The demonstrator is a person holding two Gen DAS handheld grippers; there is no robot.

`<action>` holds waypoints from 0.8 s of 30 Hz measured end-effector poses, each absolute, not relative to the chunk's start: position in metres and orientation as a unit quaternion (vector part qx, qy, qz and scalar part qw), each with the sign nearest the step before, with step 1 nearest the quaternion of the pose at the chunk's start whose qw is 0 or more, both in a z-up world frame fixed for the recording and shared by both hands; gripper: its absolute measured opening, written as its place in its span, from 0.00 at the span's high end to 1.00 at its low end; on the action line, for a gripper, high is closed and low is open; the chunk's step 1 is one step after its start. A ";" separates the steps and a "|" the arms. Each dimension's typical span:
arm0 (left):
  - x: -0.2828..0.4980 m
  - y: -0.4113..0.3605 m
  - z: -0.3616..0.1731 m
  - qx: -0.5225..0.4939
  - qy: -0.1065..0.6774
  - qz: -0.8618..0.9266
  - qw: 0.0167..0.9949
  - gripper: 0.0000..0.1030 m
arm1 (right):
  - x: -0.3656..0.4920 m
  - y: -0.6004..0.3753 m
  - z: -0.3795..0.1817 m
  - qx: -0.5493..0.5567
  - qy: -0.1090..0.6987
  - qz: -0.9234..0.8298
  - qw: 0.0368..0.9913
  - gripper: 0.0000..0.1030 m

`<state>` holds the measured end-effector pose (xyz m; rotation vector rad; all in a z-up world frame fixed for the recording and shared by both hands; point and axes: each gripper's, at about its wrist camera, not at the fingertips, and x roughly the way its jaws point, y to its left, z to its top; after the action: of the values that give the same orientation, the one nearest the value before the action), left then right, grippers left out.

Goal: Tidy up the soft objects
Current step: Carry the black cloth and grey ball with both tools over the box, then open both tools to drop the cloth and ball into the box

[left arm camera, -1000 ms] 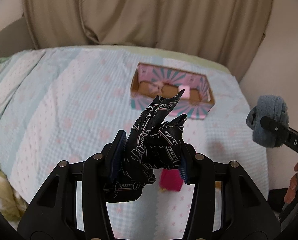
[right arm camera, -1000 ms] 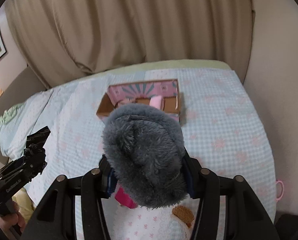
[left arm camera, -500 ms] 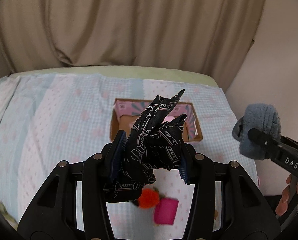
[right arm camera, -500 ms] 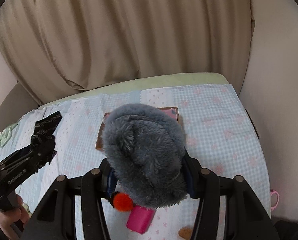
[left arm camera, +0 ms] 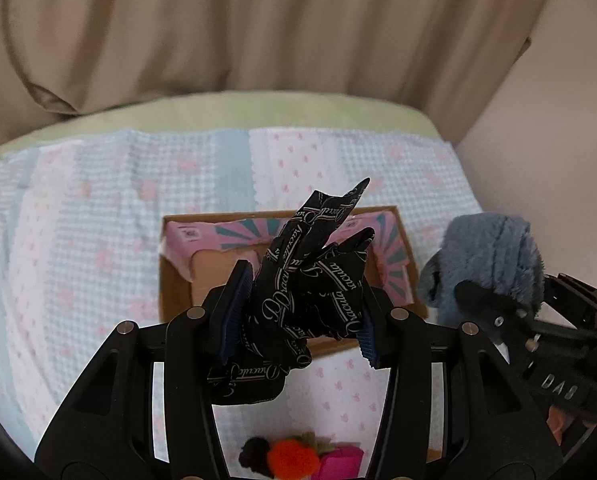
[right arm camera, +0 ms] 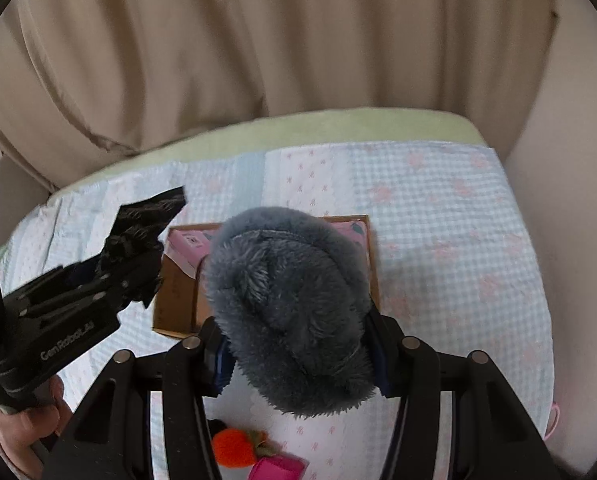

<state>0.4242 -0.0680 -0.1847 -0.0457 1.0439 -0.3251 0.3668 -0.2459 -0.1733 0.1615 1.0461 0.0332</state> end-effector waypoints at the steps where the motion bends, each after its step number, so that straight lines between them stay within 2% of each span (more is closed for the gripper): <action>1: 0.433 -0.070 -0.194 -0.019 0.505 -0.156 0.849 0.58 | 0.374 -0.245 -0.180 0.072 0.506 0.019 0.860 0.52; 12: 0.502 -0.083 -0.300 0.010 0.586 -0.140 0.798 0.58 | 0.428 -0.251 -0.290 0.051 0.594 0.058 0.801 0.52; 18: 0.510 -0.090 -0.331 0.031 0.618 -0.139 0.773 0.58 | 0.428 -0.249 -0.317 0.032 0.614 0.078 0.785 0.52; 20: 0.512 -0.092 -0.332 0.037 0.620 -0.139 0.771 0.50 | 0.430 -0.249 -0.319 0.027 0.614 0.084 0.784 0.50; 21: 0.513 -0.093 -0.331 0.039 0.620 -0.138 0.771 0.36 | 0.431 -0.247 -0.318 0.023 0.613 0.086 0.785 0.49; 22: 0.515 -0.094 -0.329 0.043 0.621 -0.136 0.771 0.13 | 0.431 -0.246 -0.317 0.020 0.610 0.088 0.787 0.44; 23: 0.516 -0.096 -0.327 0.054 0.621 -0.128 0.772 0.02 | 0.433 -0.245 -0.319 0.018 0.607 0.091 0.789 0.35; 24: 0.517 -0.097 -0.324 0.065 0.618 -0.121 0.774 0.00 | 0.431 -0.244 -0.318 0.015 0.602 0.095 0.793 0.28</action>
<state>0.5170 -0.0972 -0.3242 0.1407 1.3379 -0.2628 0.4313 -0.2437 -0.3180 0.0312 1.2953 0.2048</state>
